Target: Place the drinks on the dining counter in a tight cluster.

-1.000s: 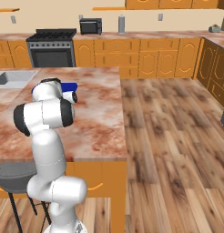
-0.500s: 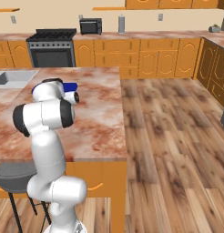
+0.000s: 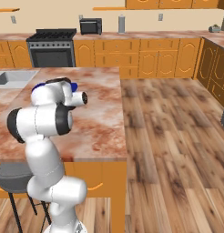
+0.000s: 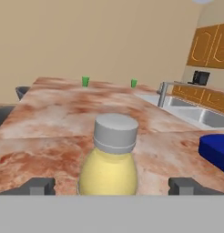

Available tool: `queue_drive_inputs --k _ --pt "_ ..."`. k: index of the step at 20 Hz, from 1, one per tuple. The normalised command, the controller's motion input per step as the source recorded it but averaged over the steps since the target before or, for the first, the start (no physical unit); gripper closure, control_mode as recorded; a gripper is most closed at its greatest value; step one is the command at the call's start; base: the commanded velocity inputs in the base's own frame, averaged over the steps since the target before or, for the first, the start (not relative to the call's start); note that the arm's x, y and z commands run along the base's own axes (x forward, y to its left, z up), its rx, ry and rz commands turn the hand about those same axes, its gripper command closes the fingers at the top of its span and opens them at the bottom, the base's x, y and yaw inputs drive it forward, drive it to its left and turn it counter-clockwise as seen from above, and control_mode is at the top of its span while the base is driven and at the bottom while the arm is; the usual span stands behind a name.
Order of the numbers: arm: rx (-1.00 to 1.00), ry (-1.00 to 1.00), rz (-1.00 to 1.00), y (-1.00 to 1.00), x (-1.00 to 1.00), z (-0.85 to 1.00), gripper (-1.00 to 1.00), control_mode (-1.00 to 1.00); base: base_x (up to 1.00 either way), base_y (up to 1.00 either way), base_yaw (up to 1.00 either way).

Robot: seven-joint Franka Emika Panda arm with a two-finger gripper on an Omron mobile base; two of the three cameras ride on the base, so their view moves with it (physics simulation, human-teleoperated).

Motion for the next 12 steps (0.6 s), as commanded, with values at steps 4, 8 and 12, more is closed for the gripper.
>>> queue_drive_inputs --k 4,8,12 --pt "0.05 0.13 -0.27 -0.79 -0.54 0.73 -1.00 -1.00 0.00 0.00 0.00" --pt "0.00 0.22 -0.36 -0.76 -0.52 0.60 -1.00 -1.00 0.00 0.00 0.00" --pt "-0.09 0.25 -0.34 -0.53 -0.58 0.70 -1.00 -1.00 0.00 0.00 0.00"
